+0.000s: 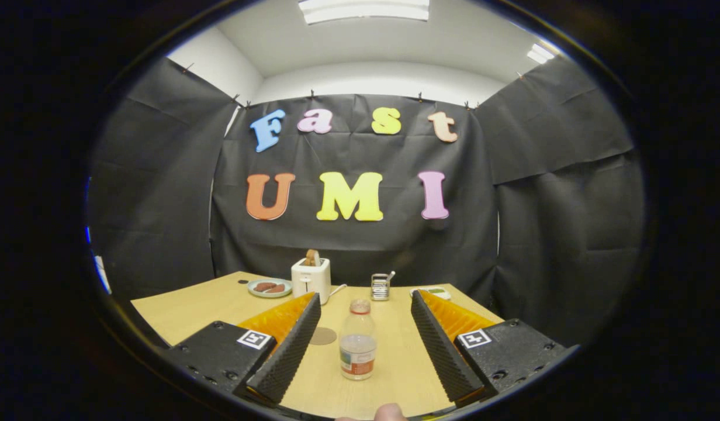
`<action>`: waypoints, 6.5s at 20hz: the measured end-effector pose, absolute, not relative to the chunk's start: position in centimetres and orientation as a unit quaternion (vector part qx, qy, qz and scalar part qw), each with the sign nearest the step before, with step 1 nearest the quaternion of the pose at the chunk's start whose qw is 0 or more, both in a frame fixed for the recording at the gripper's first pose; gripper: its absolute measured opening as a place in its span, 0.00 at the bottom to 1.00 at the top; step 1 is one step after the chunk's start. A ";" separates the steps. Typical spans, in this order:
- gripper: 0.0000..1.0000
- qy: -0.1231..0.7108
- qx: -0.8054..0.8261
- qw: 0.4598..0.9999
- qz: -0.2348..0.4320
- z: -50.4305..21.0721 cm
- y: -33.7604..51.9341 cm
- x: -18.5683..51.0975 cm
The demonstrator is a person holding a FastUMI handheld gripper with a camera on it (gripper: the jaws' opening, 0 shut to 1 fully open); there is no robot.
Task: Take the bottle from table, then pour the juice into the cup, finally place the bottle on the coaster
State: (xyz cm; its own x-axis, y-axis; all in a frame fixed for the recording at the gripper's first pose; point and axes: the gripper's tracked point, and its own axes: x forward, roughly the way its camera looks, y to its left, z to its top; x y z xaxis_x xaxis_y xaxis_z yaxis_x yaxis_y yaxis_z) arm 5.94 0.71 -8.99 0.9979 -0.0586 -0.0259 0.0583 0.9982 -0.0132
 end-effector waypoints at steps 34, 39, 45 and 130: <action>0.81 0.182 0.021 0.983 -0.019 -25.9 2.6 15.9; 0.78 0.177 -0.051 0.983 0.000 -24.4 4.2 15.9; 0.76 0.160 -0.187 0.969 0.022 -22.7 6.1 16.7; 0.76 -0.044 -0.824 0.564 0.030 -14.8 14.9 19.0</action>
State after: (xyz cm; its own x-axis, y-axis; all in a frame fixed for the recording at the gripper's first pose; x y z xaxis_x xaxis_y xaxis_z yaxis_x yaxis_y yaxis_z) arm 19.00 14.91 -14.84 0.9944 0.1054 0.0007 0.0387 -0.3596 -0.9323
